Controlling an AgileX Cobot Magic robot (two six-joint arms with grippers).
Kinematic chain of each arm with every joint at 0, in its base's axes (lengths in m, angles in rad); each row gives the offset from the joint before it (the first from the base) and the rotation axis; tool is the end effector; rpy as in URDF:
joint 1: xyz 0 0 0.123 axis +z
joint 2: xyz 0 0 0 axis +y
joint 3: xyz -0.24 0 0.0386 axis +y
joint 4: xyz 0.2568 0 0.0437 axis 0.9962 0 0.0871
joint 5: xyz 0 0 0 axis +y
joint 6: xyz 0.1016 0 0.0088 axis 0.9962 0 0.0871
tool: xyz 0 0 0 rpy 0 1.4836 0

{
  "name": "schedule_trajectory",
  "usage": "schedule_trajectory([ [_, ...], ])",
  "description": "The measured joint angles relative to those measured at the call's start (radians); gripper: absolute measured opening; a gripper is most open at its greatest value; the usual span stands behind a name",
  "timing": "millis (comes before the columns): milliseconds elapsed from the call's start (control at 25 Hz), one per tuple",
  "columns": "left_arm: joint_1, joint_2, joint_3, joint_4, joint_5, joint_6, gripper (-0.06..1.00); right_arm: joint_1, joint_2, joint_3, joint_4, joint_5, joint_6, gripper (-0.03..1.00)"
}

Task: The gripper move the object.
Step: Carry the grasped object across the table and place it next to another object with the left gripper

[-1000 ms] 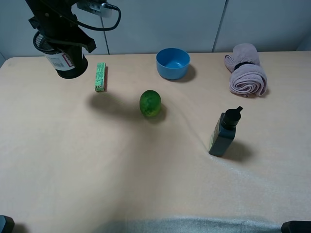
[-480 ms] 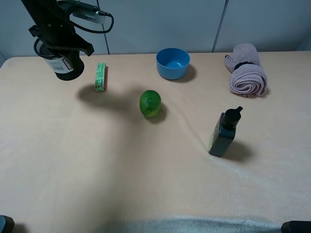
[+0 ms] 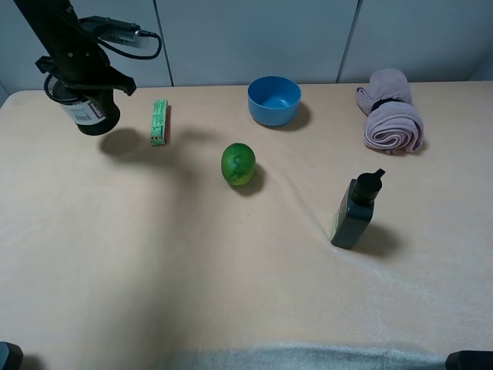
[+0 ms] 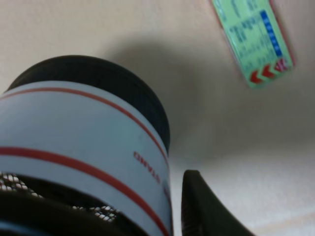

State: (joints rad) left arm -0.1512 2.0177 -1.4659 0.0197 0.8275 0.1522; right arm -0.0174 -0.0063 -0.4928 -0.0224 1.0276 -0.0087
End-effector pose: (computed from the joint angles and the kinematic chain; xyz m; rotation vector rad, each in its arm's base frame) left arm 0.4037 -0.0600 0.1273 0.4486 2.8275 0.0236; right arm 0.0564 -0.0029 0.2778 0.0093 2.0121 -0.0433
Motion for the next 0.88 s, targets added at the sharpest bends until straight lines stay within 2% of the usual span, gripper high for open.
schedule_trajectory([
  [280,0.002,0.043,0.0,-0.009,-0.082,0.0,0.11,0.0,0.0,0.0,0.0,0.0,0.0,0.69],
  [880,0.002,0.082,0.0,-0.01,-0.087,-0.023,0.11,0.0,0.0,0.0,0.0,0.0,0.0,0.69],
])
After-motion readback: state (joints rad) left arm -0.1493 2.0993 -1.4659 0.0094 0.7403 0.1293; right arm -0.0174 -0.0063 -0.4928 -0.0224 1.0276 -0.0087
